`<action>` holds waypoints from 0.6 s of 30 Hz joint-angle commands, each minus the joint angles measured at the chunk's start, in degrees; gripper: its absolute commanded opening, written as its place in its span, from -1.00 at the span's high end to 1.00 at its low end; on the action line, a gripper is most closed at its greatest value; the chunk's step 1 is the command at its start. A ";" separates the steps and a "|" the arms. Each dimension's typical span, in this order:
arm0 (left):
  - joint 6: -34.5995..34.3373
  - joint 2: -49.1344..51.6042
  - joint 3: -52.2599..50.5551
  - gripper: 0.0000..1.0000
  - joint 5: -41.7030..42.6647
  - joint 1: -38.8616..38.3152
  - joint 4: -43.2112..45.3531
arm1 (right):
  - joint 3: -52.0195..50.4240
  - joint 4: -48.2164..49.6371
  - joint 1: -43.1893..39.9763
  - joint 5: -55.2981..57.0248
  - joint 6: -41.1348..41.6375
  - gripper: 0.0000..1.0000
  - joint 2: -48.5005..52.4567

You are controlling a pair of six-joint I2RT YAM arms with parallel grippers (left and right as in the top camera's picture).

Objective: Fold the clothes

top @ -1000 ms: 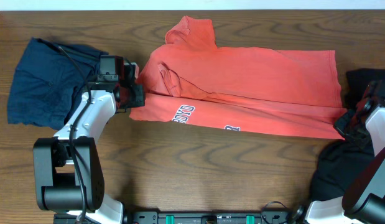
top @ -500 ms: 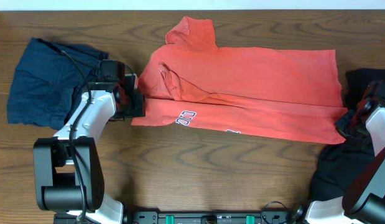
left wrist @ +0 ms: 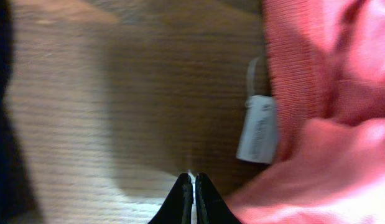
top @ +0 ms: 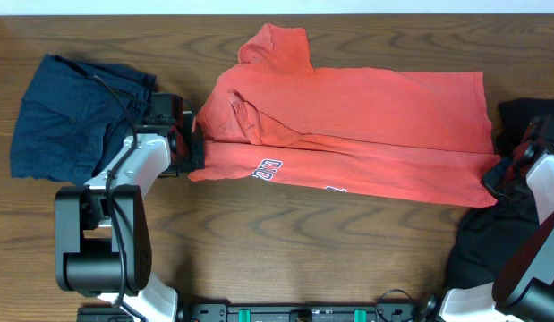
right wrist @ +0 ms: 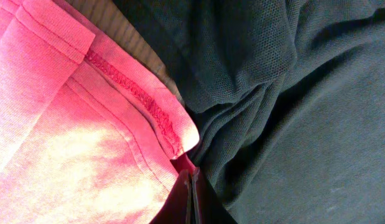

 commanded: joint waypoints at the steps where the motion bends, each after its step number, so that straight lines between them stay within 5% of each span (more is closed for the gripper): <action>1: 0.15 0.70 -0.63 0.88 -4.70 0.20 -0.81 | 0.07 0.35 -0.59 0.98 0.44 0.98 -0.83; 4: -0.85 0.52 -0.48 0.87 -4.72 0.20 -2.43 | 0.07 0.37 -0.59 0.96 0.44 0.97 -0.83; 8: -1.79 -1.49 1.53 0.84 -2.36 0.20 -6.47 | 0.13 0.57 -0.59 0.35 0.42 0.70 -1.01; 18: -1.77 -12.20 5.60 0.88 9.38 -0.11 -12.83 | 3.85 -0.09 -0.59 -9.38 -1.11 0.60 -8.66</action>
